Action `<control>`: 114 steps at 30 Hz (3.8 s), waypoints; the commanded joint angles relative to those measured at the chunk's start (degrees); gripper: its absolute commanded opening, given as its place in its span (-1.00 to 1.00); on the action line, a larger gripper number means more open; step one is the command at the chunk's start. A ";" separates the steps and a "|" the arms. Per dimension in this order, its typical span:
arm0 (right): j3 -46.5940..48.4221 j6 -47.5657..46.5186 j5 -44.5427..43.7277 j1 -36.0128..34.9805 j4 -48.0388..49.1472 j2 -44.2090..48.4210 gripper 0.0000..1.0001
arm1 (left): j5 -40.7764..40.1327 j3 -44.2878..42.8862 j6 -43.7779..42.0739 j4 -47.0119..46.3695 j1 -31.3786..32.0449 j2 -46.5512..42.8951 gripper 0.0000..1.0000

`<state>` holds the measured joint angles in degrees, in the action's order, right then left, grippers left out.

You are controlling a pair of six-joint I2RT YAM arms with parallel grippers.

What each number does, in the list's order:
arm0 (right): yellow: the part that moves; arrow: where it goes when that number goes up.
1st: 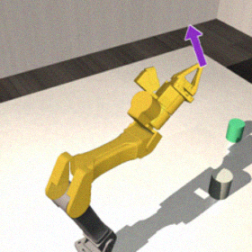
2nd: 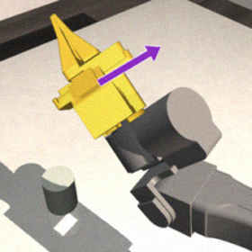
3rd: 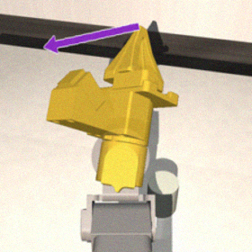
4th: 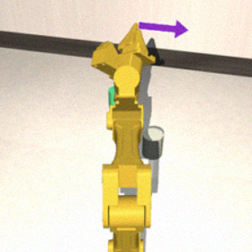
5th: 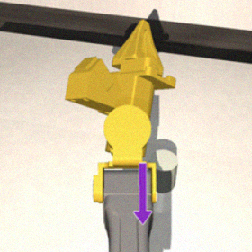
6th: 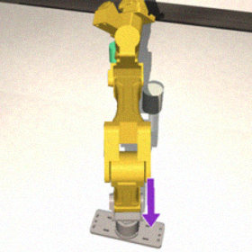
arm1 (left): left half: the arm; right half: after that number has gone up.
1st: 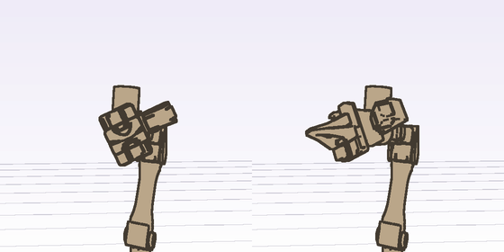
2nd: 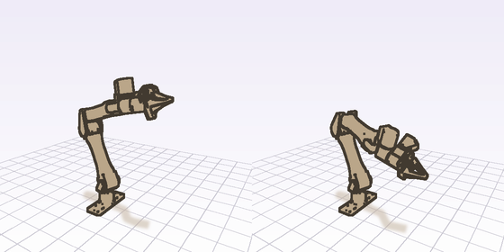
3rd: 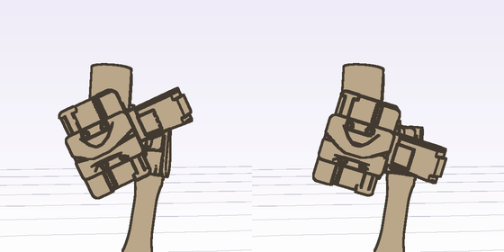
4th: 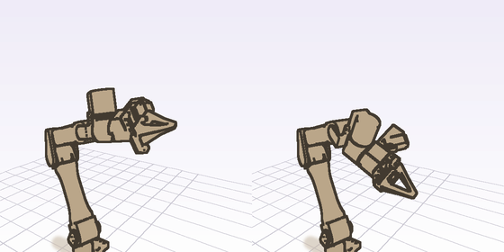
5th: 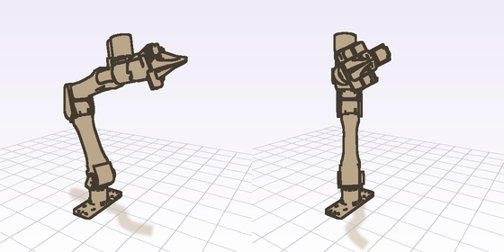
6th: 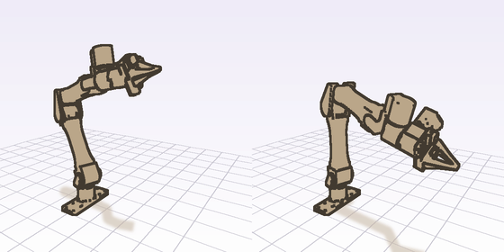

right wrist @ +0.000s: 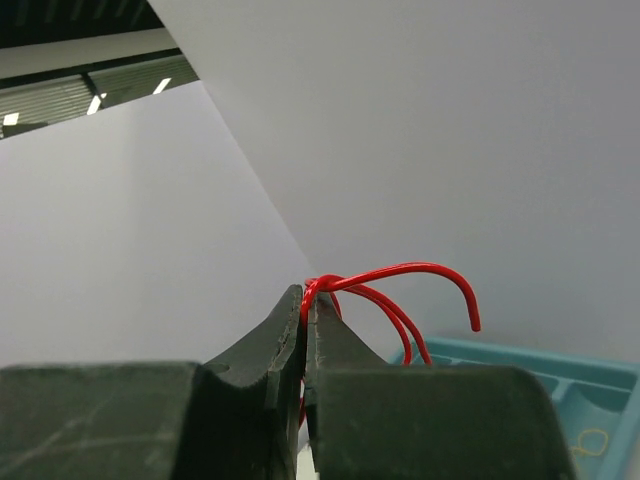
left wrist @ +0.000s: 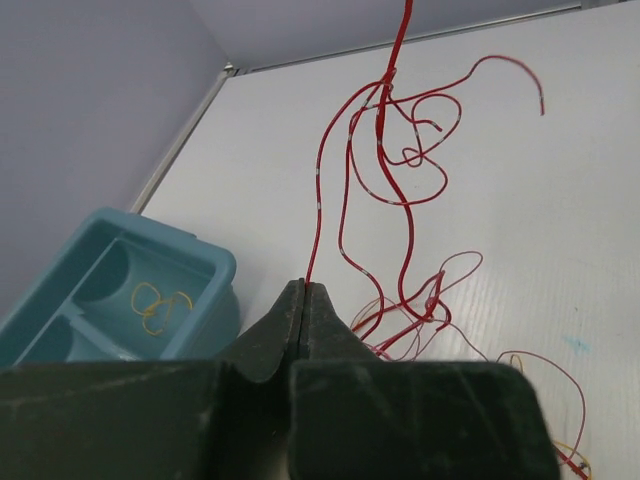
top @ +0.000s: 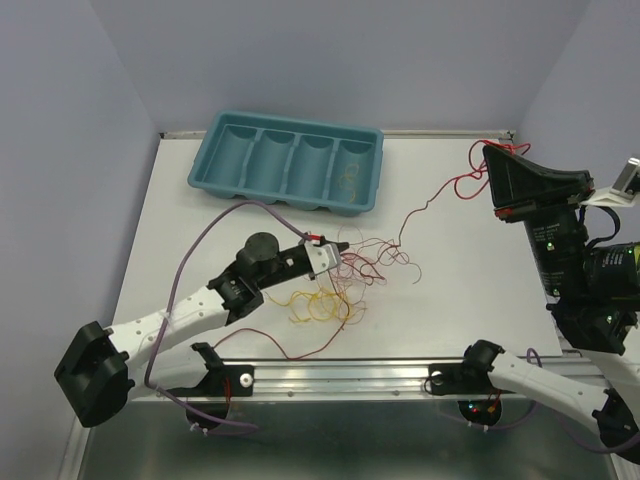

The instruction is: Untangle the cables

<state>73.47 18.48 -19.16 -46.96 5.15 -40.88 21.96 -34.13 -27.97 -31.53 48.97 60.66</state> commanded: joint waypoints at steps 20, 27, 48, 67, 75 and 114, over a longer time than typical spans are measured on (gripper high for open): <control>-11.94 -2.39 -30.66 -0.33 7.06 20.74 -0.99 | -23.62 -8.76 21.54 -3.80 -30.42 5.52 -1.00; -12.30 -3.54 -33.84 -0.24 7.25 26.29 -0.99 | -30.72 -6.39 23.13 -5.91 -32.89 -0.80 -1.00; -12.39 -0.73 -43.94 -0.32 5.93 30.77 -0.99 | -39.44 -11.13 30.86 -1.52 -50.63 -6.88 -1.00; -10.02 -0.73 -35.27 -0.24 3.73 25.25 -0.99 | -4.32 -10.61 40.89 -4.24 -67.87 -6.26 -1.00; -5.37 2.09 -24.36 -0.15 -0.92 11.10 -0.99 | 10.81 -11.05 39.39 -5.03 -65.33 -9.25 -1.00; -35.15 7.89 -24.08 -0.24 -0.40 8.27 -0.99 | -4.02 -62.28 40.10 -1.34 -38.69 44.35 -1.00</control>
<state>39.55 25.82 -42.00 -46.98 1.78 -33.82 21.26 -91.90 12.53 -31.70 9.32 103.50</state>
